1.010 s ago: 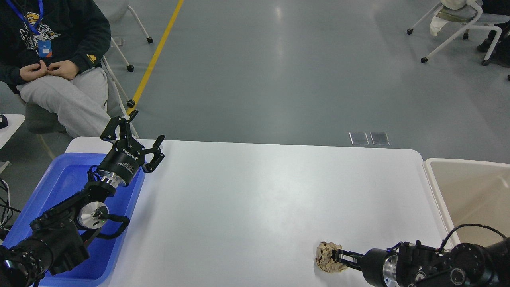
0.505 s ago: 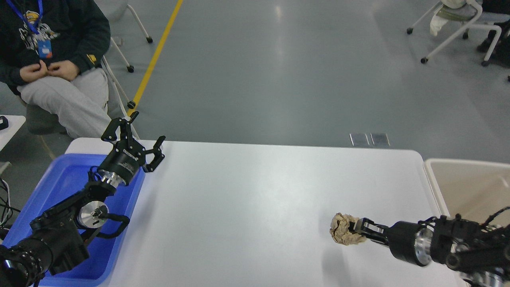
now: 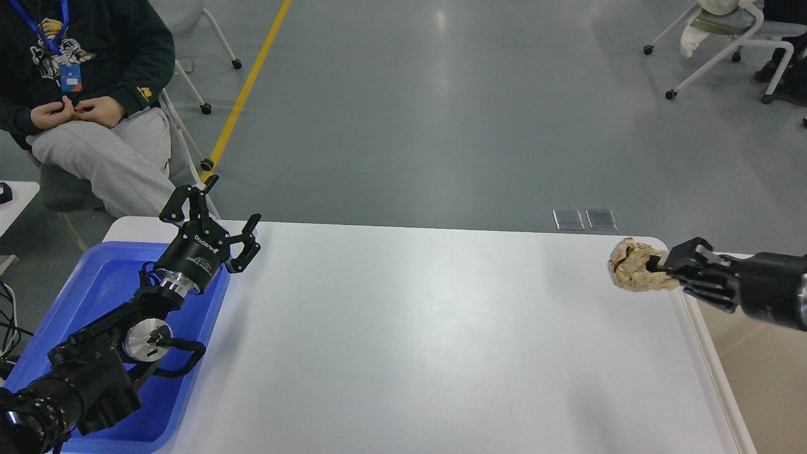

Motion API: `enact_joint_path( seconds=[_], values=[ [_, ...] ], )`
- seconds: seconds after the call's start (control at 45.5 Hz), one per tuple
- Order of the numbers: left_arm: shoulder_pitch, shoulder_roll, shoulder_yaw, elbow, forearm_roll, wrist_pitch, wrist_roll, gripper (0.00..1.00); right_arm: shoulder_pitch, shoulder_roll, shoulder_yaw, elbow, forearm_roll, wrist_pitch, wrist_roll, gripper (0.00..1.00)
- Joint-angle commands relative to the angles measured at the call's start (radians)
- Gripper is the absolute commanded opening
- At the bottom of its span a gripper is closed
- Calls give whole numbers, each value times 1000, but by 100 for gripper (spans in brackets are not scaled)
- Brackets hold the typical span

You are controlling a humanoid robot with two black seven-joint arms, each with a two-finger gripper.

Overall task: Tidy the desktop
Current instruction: 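Lift the paper ball with the right gripper and carry it over the bin, then open the right gripper to drop the paper ball into the beige bin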

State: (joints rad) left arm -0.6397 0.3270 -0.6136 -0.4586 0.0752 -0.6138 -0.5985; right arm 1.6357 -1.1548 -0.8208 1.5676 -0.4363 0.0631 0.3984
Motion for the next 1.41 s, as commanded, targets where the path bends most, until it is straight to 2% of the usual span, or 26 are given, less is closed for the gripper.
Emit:
enact_joint_path(
  seconds=[0.0,0.154,0.373,0.571,0.703,0.812,0.856,1.076,1.208,1.383],
  values=[
    [0,0,0,0,0,0,0,100,69,-83,3,-129,17,96,-6,0],
    [0,0,0,0,0,0,0,100,24,-71,-1,-273,129,96,-29,0],
    [0,1,0,0,0,0,-1,100,-161,-11,14,-501,301,73,-52,0],
    [0,1,0,0,0,0,-1,100,-390,59,129,-616,461,-17,-104,0],
    [0,0,0,0,0,0,-1,100,-565,150,285,-692,557,-147,-191,0],
    [0,1,0,0,0,0,-1,100,-704,240,429,-780,617,-206,-245,0],
    [0,1,0,0,0,0,-1,100,-756,294,492,-836,645,-233,-286,0],
    [0,0,0,0,0,0,-1,100,-859,478,680,-1023,775,-388,-411,0],
    [0,1,0,0,0,0,-1,100,-908,593,785,-1185,789,-408,-440,0],
    [0,1,0,0,0,0,-1,100,-942,695,920,-1344,778,-350,-448,0]
  ],
)
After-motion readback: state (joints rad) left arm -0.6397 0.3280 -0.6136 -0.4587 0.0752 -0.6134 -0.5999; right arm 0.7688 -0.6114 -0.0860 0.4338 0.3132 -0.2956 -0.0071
